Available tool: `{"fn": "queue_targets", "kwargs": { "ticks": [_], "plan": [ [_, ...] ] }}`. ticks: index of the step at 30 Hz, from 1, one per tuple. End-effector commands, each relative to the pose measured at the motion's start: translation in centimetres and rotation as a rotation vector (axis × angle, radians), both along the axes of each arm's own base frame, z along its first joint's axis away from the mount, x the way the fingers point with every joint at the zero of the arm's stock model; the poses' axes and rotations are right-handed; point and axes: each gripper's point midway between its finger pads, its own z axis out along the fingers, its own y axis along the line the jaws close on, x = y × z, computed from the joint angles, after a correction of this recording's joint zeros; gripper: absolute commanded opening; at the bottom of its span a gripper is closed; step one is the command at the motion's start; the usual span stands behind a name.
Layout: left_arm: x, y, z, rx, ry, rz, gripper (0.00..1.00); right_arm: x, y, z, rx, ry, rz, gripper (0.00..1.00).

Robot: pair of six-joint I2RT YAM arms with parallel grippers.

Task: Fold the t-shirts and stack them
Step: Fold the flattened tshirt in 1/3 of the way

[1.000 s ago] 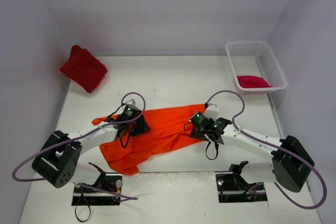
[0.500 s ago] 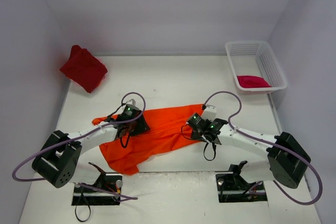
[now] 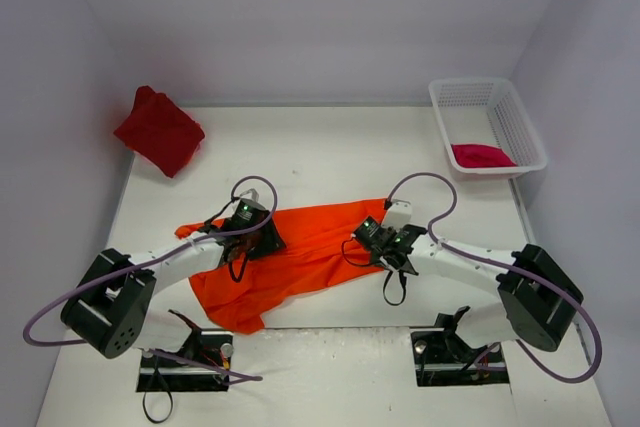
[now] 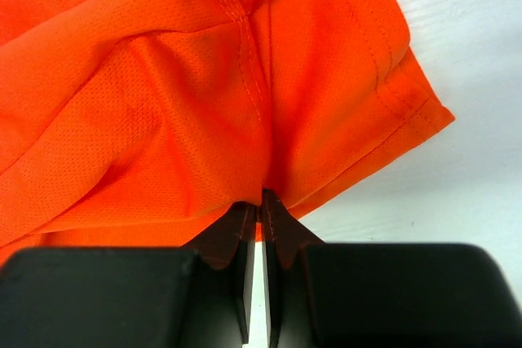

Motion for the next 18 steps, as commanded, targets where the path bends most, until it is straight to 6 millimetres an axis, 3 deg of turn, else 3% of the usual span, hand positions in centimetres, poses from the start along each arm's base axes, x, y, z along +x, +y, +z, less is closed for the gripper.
{"fn": "queue_targets", "kwargs": {
  "ticks": [1,11,18],
  "plan": [
    [-0.2,0.6,0.0,0.03,0.01,-0.004,0.39,1.5,0.0,2.0,-0.034,-0.073,-0.014,0.03],
    [-0.2,0.8,0.0,0.03,0.004,0.001,0.39,5.5,0.5,6.1,-0.17,-0.157,0.081,0.0],
    [-0.3,1.0,0.0,0.031,0.006,0.006,0.39,7.2,-0.5,7.4,-0.322,-0.181,0.132,0.0]
  ]
}}
